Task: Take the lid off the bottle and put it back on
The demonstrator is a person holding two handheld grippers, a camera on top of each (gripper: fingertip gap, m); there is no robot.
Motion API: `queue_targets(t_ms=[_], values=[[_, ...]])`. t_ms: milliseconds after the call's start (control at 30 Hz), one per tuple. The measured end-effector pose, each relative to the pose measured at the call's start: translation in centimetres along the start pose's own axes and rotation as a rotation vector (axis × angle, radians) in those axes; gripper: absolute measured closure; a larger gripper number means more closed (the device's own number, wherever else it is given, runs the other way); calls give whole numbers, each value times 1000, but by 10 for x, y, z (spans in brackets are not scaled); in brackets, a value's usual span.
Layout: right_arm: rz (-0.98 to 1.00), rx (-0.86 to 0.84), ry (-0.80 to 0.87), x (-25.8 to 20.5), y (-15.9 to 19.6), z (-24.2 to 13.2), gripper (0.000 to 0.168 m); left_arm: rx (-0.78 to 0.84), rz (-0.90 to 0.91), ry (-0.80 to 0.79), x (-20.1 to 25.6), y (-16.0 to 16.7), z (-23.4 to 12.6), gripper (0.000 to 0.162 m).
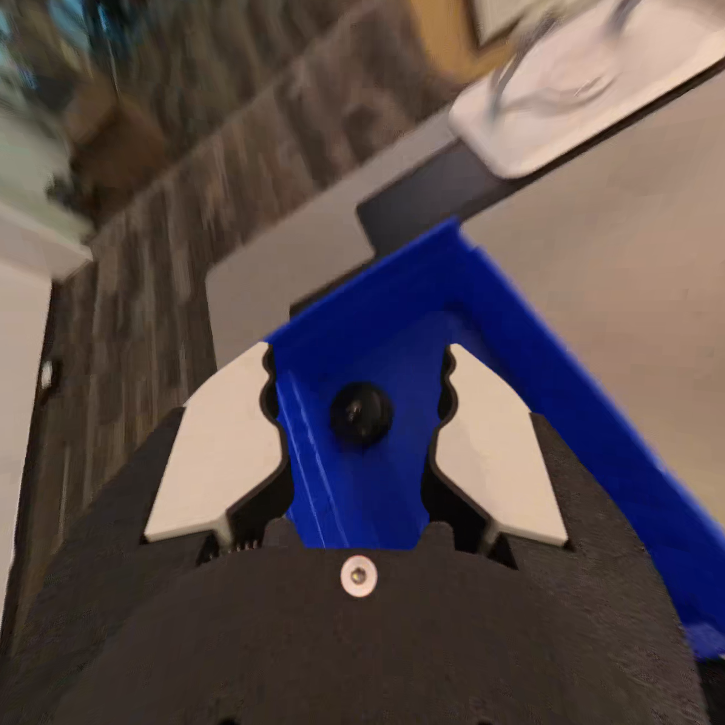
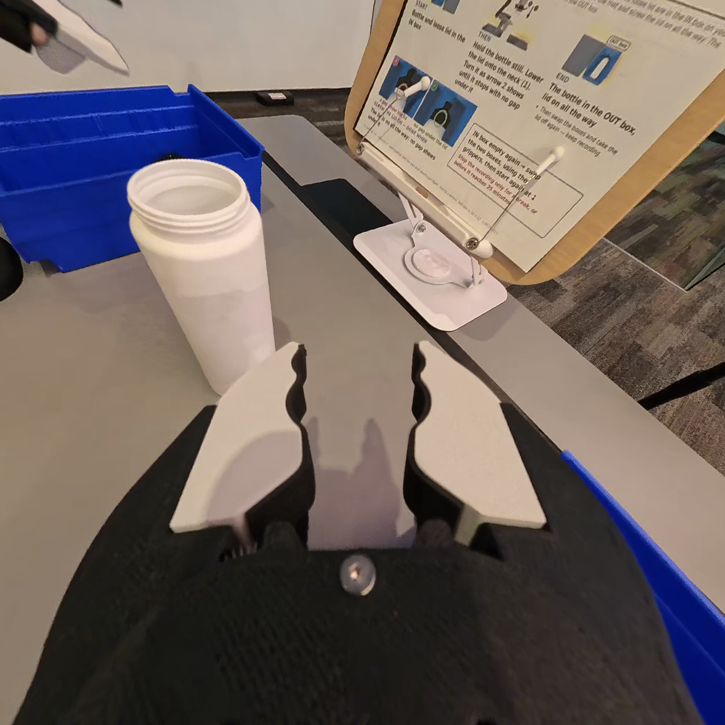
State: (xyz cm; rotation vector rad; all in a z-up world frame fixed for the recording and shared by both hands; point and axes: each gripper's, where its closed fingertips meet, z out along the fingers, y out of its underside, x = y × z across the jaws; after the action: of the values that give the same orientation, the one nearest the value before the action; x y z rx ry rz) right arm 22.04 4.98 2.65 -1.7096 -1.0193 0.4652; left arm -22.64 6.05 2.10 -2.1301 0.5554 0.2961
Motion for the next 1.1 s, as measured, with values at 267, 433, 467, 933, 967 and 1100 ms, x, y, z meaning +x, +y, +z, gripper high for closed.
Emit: queue_targets(t_ms=[267, 433, 467, 933, 967, 1100], values=[[-5, -31, -5, 0, 5, 0, 115, -409, -153, -27, -6, 91, 92, 97], [-12, -58, -16, -2, 10, 4, 115, -477, -224, -49, -10, 111, 102, 111], [-15, -67, -17, -2, 12, 5, 115, -473, -256, -47, -12, 112, 103, 111], [-59, -133, -53, -15, 21, 14, 115, -526, -447, -22, -7, 126, 110, 131], [-61, -136, -53, -15, 21, 14, 115, -535, -458, -9, -5, 127, 108, 132], [-62, -149, -56, -16, 24, 16, 115, -561, -495, 51, 3, 128, 104, 133]])
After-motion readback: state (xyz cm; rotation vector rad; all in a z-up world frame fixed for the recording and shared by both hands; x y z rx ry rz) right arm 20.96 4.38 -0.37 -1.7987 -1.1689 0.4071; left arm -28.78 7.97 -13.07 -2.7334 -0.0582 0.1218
